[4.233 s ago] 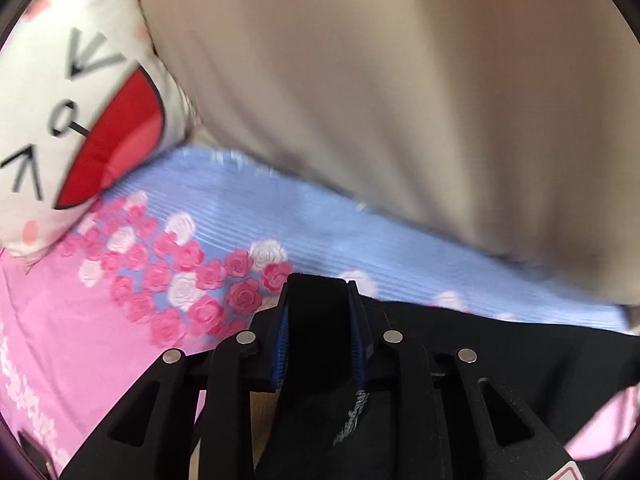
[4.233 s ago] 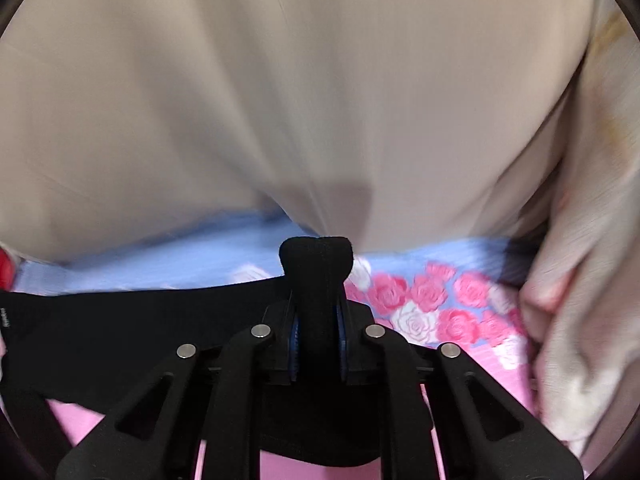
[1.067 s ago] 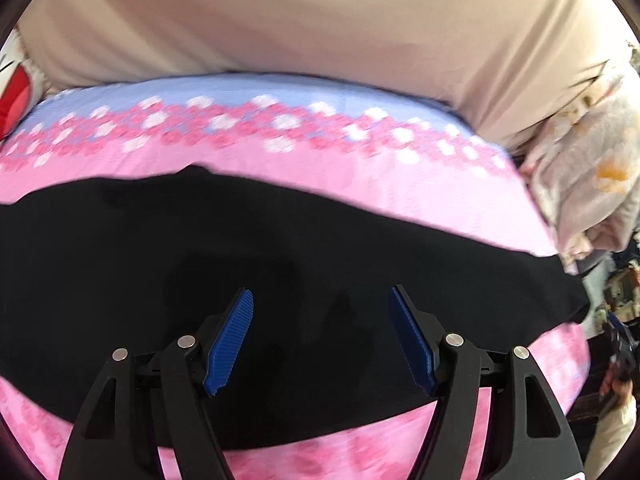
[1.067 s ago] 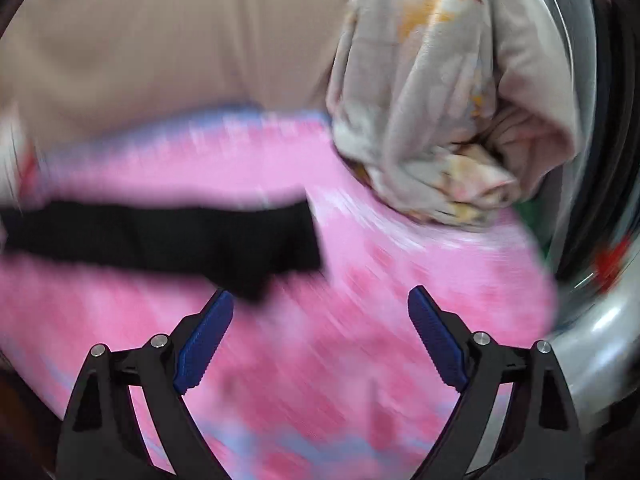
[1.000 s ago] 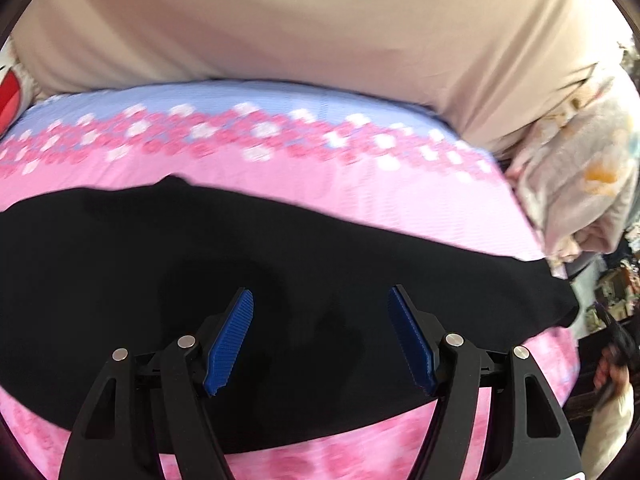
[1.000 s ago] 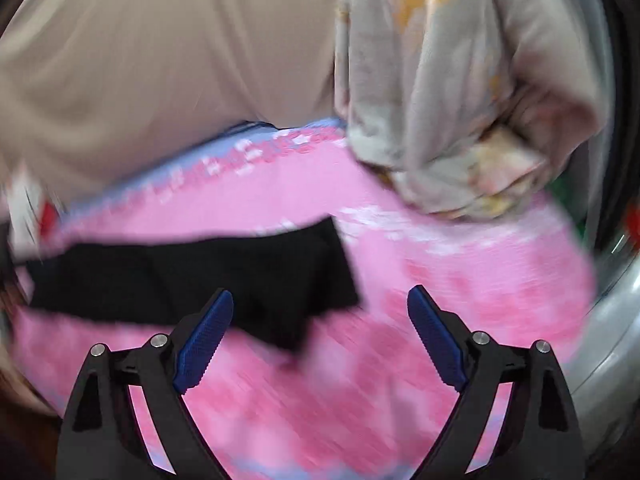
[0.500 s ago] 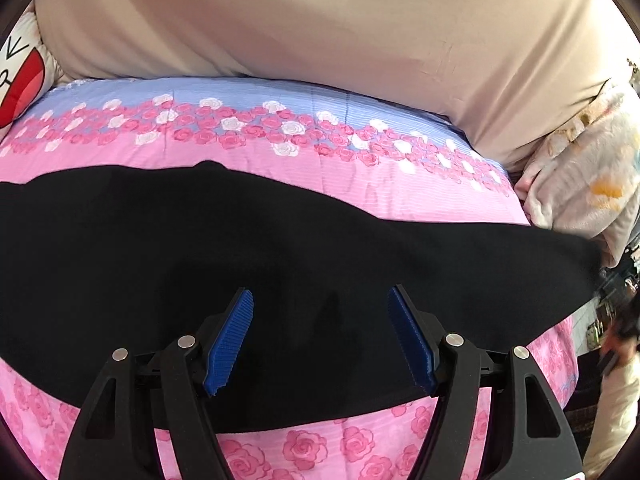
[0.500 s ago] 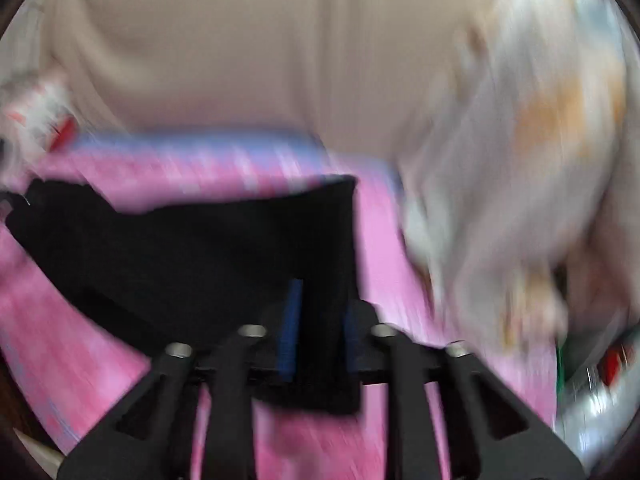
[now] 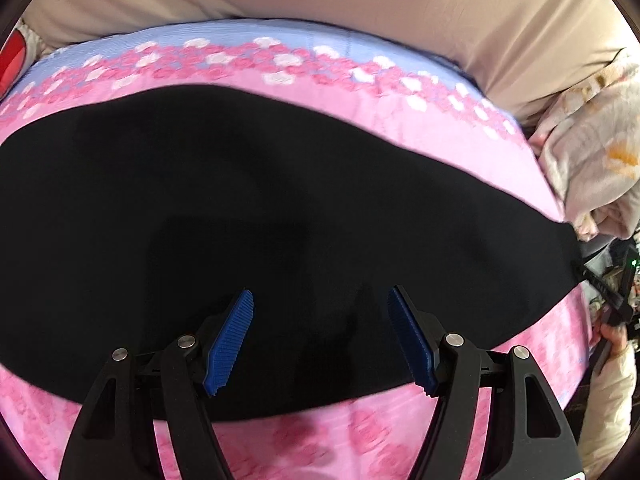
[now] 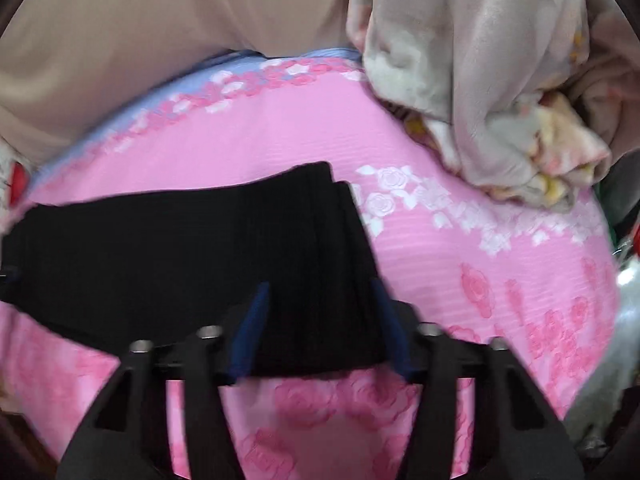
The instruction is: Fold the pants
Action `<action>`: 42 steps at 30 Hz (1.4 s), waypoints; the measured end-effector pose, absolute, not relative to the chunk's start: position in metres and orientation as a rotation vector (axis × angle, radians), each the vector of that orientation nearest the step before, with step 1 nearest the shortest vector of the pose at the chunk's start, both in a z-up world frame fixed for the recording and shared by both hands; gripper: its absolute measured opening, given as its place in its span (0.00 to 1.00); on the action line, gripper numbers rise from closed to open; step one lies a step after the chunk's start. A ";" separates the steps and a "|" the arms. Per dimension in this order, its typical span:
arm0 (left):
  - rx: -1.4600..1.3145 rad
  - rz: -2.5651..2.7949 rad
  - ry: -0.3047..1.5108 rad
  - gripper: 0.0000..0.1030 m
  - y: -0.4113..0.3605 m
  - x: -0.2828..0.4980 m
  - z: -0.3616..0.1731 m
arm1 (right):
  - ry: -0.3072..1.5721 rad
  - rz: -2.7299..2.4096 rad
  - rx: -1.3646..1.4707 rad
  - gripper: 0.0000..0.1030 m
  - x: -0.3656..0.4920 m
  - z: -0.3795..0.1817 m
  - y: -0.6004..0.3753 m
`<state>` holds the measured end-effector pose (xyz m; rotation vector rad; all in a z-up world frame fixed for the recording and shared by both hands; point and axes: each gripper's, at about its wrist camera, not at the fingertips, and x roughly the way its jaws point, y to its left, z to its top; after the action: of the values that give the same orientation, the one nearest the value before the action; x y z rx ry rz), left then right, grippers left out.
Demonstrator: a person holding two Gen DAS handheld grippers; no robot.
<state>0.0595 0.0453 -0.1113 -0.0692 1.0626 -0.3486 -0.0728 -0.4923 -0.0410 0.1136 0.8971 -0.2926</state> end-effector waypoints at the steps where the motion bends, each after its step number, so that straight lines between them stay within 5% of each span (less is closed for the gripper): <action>1: -0.060 -0.335 1.062 0.65 0.051 0.057 -0.110 | 0.894 -0.272 0.117 0.12 -0.073 -0.036 -0.492; 4: -0.060 -0.319 1.057 0.68 0.065 0.055 -0.106 | 0.792 -0.326 0.079 0.11 -0.090 0.000 -0.492; 8: -0.014 -0.297 1.069 0.72 0.075 0.053 -0.114 | 0.956 -0.467 0.071 0.09 -0.092 -0.047 -0.529; 11: 0.030 -0.297 1.060 0.72 0.077 0.048 -0.118 | 0.812 -0.509 0.158 0.13 -0.115 -0.019 -0.525; 16: 0.117 -0.314 1.051 0.73 0.078 0.045 -0.122 | 0.749 -0.328 0.094 0.14 -0.103 0.013 -0.449; 24: 0.169 -0.362 1.114 0.73 0.095 0.031 -0.124 | 0.885 0.076 -0.059 0.14 -0.025 -0.026 -0.282; 25: 0.148 -0.366 1.110 0.73 0.100 0.030 -0.122 | 0.877 0.127 -0.074 0.16 -0.017 -0.024 -0.260; 27: 0.081 -0.347 1.097 0.72 0.118 0.029 -0.112 | 0.879 0.187 -0.085 0.42 -0.006 -0.029 -0.238; 28: 0.022 -0.357 1.064 0.72 0.132 0.027 -0.101 | 0.875 0.210 -0.094 0.45 0.002 -0.026 -0.222; 32: -0.115 -0.249 0.919 0.78 0.195 0.035 -0.071 | 0.867 0.364 -0.079 0.46 0.046 -0.013 -0.177; 42: 0.018 -0.072 1.021 0.78 0.228 0.061 -0.122 | 1.067 0.570 -0.121 0.37 0.228 -0.049 -0.039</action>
<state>0.0613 0.2277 -0.1216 0.0180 1.0205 -0.0718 0.2275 -0.0391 -0.0488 -0.1212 1.0675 0.5699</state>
